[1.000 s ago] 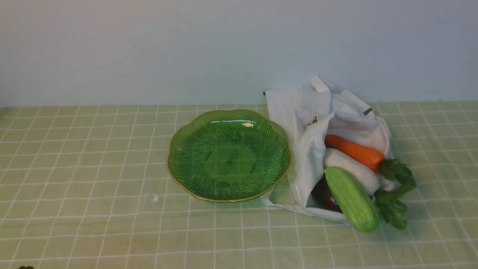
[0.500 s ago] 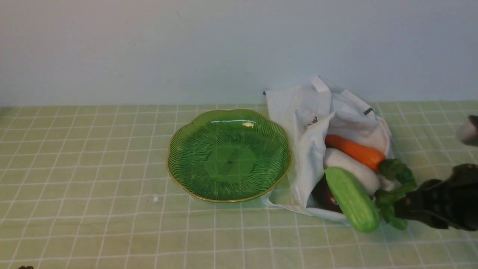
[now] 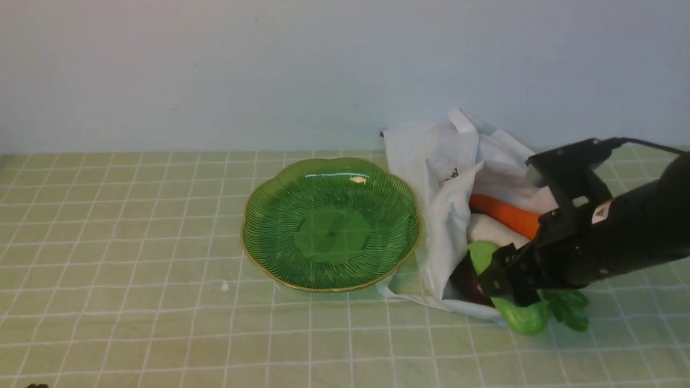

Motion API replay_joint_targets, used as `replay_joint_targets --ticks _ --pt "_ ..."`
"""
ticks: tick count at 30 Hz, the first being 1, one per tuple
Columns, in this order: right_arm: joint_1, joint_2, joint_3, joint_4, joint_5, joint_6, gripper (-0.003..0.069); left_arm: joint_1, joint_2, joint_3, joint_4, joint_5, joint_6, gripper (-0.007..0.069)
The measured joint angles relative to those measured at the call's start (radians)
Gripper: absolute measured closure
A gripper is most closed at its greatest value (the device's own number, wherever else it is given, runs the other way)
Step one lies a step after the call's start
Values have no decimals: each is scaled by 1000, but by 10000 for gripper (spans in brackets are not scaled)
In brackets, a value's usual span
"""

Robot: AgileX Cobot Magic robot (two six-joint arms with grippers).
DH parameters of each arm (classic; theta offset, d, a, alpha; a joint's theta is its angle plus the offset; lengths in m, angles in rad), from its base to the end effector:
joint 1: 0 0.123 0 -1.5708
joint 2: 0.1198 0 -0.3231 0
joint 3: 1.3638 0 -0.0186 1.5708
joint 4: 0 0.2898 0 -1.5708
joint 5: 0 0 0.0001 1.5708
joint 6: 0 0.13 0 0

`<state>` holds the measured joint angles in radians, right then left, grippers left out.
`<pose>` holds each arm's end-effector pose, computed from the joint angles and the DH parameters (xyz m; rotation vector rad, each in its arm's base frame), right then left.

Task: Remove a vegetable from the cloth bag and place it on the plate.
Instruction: Use the right arm to grab a chayote from the bag

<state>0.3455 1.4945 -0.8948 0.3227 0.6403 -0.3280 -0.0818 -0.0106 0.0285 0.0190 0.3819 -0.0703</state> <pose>0.3025 0.1351 0.2045 -0.6106 2.6402 0.3415 0.0901 -0.0065 0.1568 0.0226 1.8841 -0.0855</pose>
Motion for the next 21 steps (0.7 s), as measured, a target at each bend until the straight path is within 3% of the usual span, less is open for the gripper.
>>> replay_joint_targets --ticks 5,9,12,17,21 --pt "0 66 -1 -54 -75 3 111 0 0 0 0 0 0 629" --pt "0 81 -6 -61 -76 13 278 0 0 0 0 0 0 629" --pt "0 80 -26 -61 -43 15 279 0 0 0 0 0 0 629" --pt "0 37 -157 -58 160 18 278 0 0 0 0 0 0 629" --pt "11 9 -316 37 222 19 278 0 0 0 0 0 0 629"
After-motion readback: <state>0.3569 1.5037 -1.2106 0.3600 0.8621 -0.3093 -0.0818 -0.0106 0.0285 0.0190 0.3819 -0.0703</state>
